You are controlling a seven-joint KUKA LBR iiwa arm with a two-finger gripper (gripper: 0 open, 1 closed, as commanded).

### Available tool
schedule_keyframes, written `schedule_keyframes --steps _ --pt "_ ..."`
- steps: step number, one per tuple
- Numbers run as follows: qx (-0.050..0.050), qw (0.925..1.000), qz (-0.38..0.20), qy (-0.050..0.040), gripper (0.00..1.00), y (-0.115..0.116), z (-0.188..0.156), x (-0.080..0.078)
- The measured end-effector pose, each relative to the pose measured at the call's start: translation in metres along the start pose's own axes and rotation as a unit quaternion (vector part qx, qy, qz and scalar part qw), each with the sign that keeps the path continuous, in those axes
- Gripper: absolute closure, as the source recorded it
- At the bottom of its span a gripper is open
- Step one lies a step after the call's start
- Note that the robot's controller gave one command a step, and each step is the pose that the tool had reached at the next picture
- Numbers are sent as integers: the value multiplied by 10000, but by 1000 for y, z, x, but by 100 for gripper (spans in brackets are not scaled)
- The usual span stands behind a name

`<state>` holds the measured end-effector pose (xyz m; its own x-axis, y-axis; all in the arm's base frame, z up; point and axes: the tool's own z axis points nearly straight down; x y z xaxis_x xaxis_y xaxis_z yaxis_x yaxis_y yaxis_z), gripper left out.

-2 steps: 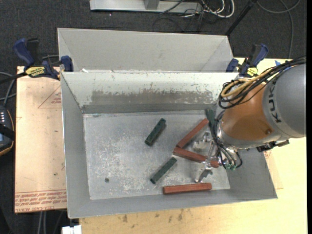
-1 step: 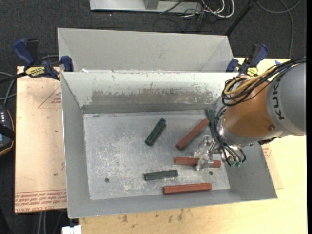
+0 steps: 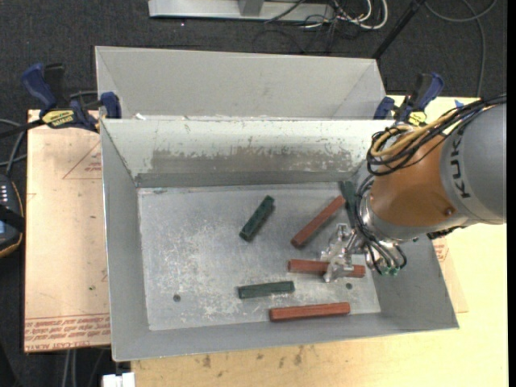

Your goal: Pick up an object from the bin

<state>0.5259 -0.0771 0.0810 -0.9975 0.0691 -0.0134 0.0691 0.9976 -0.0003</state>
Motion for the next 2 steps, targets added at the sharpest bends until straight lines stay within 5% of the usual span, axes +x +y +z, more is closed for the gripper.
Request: schedule_keyframes --steps 2 --pt "-10 9999 -3 102 100 1 -23 4"
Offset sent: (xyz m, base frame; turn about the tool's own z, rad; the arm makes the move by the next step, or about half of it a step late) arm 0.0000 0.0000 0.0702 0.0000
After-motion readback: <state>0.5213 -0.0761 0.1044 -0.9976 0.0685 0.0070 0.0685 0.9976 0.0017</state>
